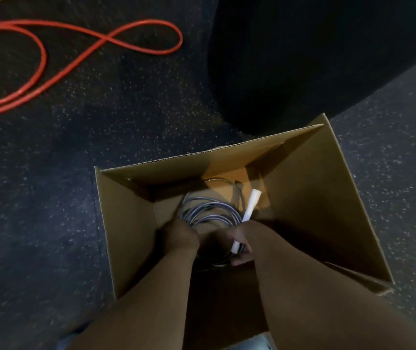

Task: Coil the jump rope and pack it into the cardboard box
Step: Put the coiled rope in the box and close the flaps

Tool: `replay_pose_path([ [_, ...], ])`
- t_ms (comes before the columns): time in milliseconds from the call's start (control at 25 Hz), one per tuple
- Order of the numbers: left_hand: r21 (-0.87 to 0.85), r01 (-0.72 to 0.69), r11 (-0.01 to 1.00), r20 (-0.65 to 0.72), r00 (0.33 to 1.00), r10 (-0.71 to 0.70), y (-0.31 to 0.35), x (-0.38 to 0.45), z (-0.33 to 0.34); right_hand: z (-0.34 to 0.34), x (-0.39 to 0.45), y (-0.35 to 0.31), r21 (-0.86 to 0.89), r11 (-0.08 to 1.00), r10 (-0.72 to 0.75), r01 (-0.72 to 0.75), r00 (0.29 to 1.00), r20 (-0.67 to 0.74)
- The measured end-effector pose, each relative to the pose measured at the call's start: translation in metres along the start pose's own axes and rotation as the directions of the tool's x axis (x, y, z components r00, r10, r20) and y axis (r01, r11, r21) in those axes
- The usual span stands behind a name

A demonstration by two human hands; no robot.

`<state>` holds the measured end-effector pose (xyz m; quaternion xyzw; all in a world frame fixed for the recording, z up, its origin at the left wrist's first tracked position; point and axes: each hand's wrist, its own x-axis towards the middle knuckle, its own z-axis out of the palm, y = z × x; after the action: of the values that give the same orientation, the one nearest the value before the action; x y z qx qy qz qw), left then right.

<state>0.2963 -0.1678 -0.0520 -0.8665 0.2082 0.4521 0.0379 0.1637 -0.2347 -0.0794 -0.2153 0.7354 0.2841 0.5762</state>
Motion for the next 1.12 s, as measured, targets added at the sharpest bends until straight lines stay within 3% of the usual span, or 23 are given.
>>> replay_pose_path([
  [120,-0.087,0.035,0.996,0.019,0.999,-0.034,0.005,0.000,-0.002,0.006,0.029,0.000,-0.043,0.989,-0.142,0.141,0.989,-0.029],
  [200,-0.167,0.066,0.984,0.074,0.996,-0.054,0.012,-0.019,-0.015,0.003,0.021,0.002,-0.058,0.987,-0.152,0.147,0.985,-0.085],
  [280,-0.145,-0.018,0.989,0.039,0.999,0.024,0.019,-0.053,-0.037,-0.003,-0.046,0.002,-0.136,0.976,-0.194,0.171,0.965,-0.174],
  [360,-0.101,-0.218,0.971,-0.088,0.974,0.209,0.022,-0.098,-0.068,-0.013,-0.117,0.006,-0.236,0.923,-0.364,0.303,0.885,-0.288],
  [440,-0.010,-0.449,0.894,-0.296,0.855,0.426,0.014,-0.151,-0.105,-0.024,-0.180,0.024,-0.327,0.807,-0.586,0.493,0.740,-0.331],
  [480,0.042,-0.521,0.853,-0.396,0.775,0.493,0.008,-0.174,-0.124,-0.030,-0.209,0.039,-0.397,0.727,-0.686,0.560,0.624,-0.376],
  [560,0.095,-0.524,0.846,-0.569,0.669,0.478,-0.010,-0.205,-0.150,-0.048,-0.249,0.061,-0.596,0.604,-0.792,0.529,0.321,-0.519],
  [600,0.022,-0.461,0.887,-0.632,0.681,0.370,-0.022,-0.211,-0.156,-0.060,-0.262,0.070,-0.657,0.608,-0.786,0.445,0.220,-0.578],
  [640,-0.120,-0.384,0.915,-0.632,0.740,0.228,-0.032,-0.212,-0.158,-0.072,-0.269,0.077,-0.645,0.660,-0.745,0.385,0.221,-0.630],
  [680,-0.277,-0.316,0.908,-0.568,0.816,0.111,-0.039,-0.213,-0.157,-0.082,-0.272,0.081,-0.581,0.725,-0.686,0.369,0.318,-0.654],
  [720,-0.371,-0.274,0.887,-0.465,0.882,0.078,-0.044,-0.214,-0.151,-0.087,-0.273,0.084,-0.504,0.779,-0.627,0.373,0.465,-0.625],
  [760,-0.358,-0.280,0.890,-0.373,0.917,0.139,-0.045,-0.218,-0.141,-0.085,-0.270,0.085,-0.462,0.801,-0.595,0.380,0.585,-0.551],
  [800,-0.271,-0.324,0.906,-0.326,0.917,0.230,-0.044,-0.223,-0.132,-0.078,-0.267,0.086,-0.479,0.790,-0.600,0.381,0.641,-0.479],
  [880,-0.148,-0.402,0.904,-0.402,0.859,0.317,-0.045,-0.223,-0.117,-0.061,-0.257,0.090,-0.536,0.757,-0.634,0.374,0.616,-0.467],
  [960,-0.160,-0.362,0.918,-0.451,0.854,0.259,-0.046,-0.215,-0.117,-0.061,-0.250,0.091,-0.523,0.756,-0.652,0.392,0.525,-0.548],
  [1040,-0.102,-0.308,0.946,-0.488,0.844,0.222,-0.047,-0.198,-0.126,-0.077,-0.243,0.092,-0.440,0.783,-0.619,0.440,0.485,-0.618],
  [1120,0.149,-0.370,0.917,-0.543,0.744,0.388,-0.042,-0.175,-0.140,-0.095,-0.239,0.092,-0.431,0.799,-0.599,0.420,0.488,-0.635],
])
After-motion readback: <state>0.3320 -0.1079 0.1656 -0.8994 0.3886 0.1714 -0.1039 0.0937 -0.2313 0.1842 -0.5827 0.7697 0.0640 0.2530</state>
